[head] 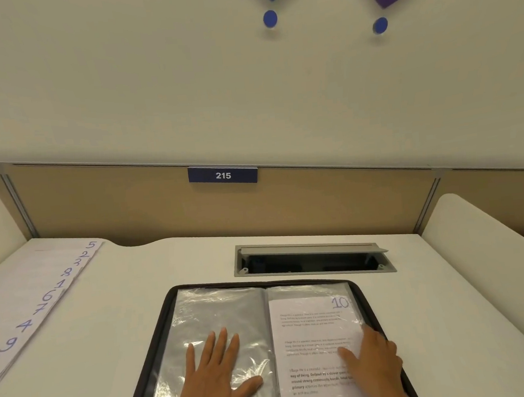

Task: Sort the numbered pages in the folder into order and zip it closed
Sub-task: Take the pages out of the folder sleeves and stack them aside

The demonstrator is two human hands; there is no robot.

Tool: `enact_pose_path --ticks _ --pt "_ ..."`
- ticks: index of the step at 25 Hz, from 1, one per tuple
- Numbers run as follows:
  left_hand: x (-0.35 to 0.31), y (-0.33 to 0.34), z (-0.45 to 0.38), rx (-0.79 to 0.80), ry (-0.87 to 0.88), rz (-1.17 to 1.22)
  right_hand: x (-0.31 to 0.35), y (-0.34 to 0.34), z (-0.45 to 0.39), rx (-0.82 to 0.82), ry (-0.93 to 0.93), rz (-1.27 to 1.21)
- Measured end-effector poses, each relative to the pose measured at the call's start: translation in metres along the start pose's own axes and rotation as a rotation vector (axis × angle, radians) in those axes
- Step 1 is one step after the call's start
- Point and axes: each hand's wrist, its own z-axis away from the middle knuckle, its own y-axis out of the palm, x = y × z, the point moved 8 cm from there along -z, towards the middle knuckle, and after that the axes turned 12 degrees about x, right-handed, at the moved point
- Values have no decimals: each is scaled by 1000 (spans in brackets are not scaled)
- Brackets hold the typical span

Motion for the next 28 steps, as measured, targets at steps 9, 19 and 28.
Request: enact_pose_path --ticks 9,19,28 --pt "3 -1 -3 -23 -13 35 -24 -28 -12 -28 114 -425" --pt "-1 -33 -6 74 -88 172 22 -62 -1 200 -60 -689" --pt "-92 -157 -18 -105 111 1071 133 -92 55 417 -347 -868"
